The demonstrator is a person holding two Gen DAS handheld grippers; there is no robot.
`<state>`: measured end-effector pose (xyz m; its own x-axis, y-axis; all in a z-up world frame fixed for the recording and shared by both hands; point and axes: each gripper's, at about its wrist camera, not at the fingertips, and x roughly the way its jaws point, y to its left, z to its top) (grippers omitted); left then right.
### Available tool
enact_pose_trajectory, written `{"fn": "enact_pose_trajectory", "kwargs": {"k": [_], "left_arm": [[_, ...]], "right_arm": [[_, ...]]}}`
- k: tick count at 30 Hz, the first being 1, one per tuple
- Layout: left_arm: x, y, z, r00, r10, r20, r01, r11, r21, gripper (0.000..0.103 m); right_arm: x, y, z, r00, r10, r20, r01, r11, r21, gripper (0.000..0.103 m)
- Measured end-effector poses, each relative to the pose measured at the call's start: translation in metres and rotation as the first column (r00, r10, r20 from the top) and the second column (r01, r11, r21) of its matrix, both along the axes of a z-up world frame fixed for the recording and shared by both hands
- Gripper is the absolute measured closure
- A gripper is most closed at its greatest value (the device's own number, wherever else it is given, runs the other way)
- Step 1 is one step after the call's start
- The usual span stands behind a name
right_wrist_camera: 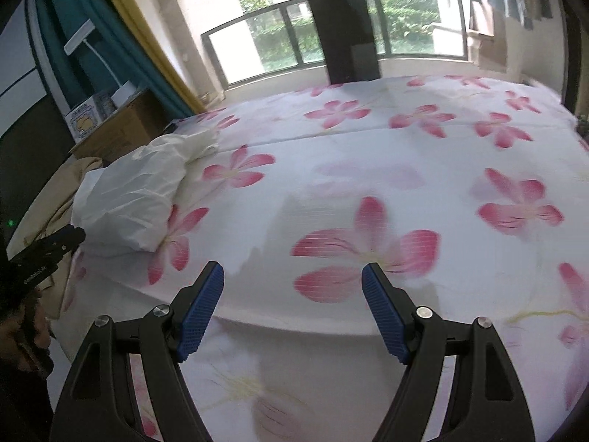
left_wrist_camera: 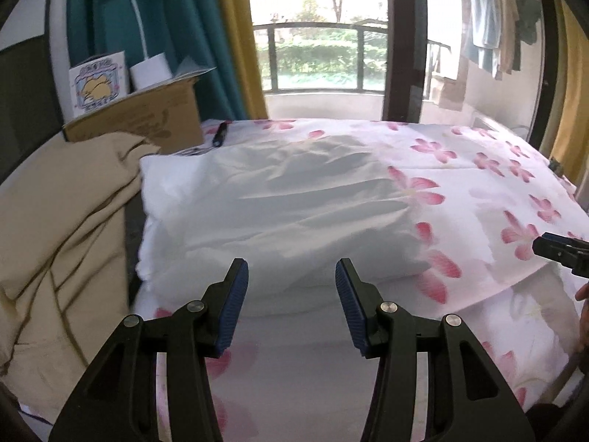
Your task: Fold large clothes
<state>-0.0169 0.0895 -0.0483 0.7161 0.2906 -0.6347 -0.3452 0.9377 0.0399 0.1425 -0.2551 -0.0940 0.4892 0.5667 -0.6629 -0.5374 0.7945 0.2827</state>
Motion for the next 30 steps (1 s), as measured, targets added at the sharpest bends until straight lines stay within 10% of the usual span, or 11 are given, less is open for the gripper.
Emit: {"fn": "enact_pose_trajectory", "kwargs": {"k": [30], "left_arm": [[0.027,-0.078,0.045,0.979,-0.13,0.159,0.122,0.991,0.059,0.051]], "right_arm": [[0.002,-0.114,0.045,0.951,-0.241,0.192,0.252,0.967,-0.034,0.017]]}}
